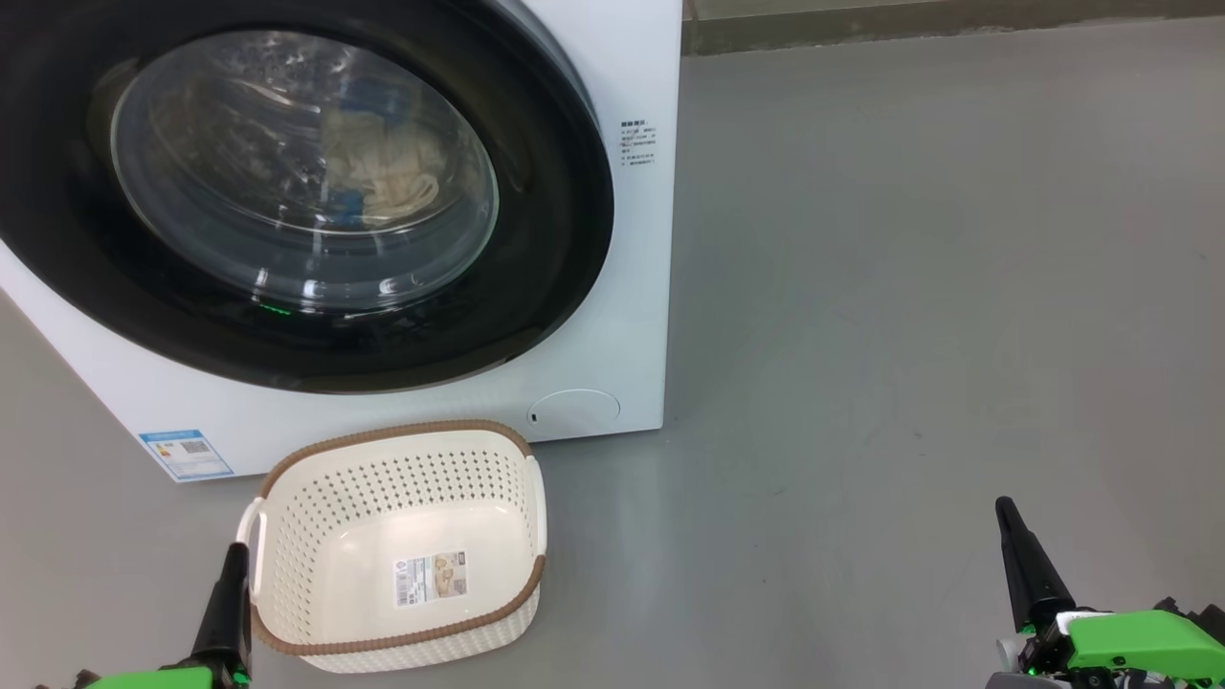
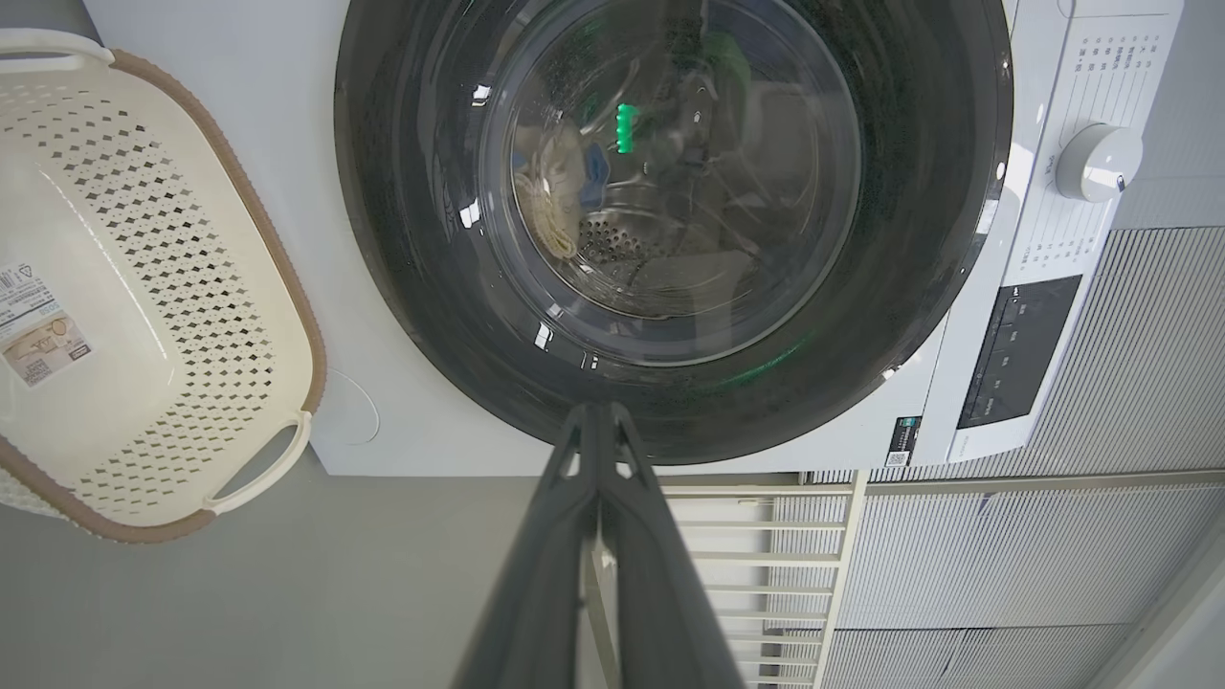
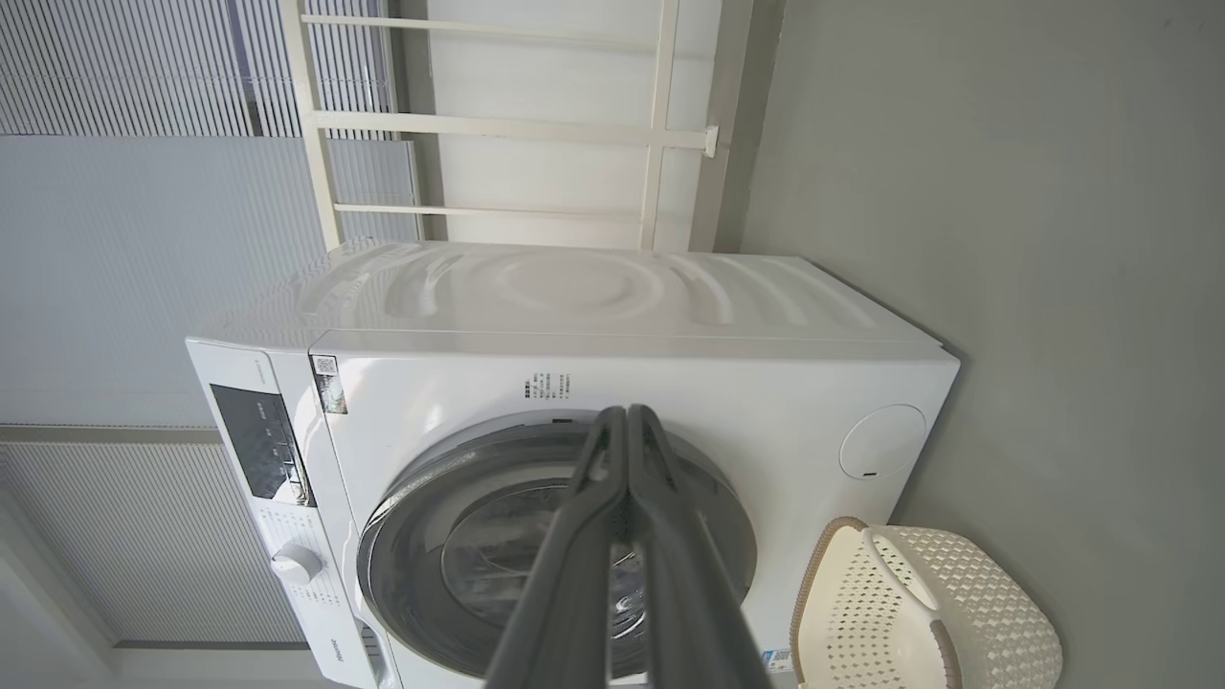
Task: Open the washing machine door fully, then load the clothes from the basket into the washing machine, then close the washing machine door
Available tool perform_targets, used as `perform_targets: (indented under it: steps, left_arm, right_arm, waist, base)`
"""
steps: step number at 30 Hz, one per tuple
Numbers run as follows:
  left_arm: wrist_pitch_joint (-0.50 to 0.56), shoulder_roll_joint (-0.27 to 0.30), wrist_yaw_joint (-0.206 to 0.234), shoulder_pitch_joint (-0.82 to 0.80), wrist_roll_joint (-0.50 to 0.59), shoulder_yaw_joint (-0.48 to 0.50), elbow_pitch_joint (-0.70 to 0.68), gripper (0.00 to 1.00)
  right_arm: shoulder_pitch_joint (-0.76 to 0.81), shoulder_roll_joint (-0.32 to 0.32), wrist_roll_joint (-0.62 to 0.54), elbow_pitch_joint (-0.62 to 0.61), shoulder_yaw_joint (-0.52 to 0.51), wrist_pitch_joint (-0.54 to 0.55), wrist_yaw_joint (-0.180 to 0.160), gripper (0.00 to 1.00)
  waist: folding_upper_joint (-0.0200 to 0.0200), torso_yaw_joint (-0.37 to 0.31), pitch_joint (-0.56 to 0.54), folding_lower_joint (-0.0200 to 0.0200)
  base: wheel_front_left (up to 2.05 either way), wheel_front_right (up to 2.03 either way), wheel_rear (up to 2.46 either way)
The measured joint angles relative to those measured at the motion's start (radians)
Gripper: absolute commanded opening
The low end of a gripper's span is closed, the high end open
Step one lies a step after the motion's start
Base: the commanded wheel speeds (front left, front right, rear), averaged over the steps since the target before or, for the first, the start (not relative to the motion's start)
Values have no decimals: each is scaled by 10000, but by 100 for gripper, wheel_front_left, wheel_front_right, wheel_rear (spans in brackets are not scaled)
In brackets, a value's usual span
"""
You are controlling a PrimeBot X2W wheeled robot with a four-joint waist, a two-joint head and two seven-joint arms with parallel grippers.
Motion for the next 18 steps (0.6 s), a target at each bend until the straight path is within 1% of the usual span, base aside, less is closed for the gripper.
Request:
perform_targets:
  steps: [5, 18]
  left_arm:
    - [88, 6, -2, -125, -449, 8, 42, 0]
    - [88, 6, -8, -138, -449, 10, 48, 0]
  right_arm:
    - [0, 0, 412, -23, -84, 96, 0, 0]
    - [0, 0, 420, -25, -104, 96, -2, 0]
  waist:
    - [0, 1, 3, 0]
    - [0, 1, 3, 0]
  base:
    - [0, 0, 0]
    - [0, 0, 0]
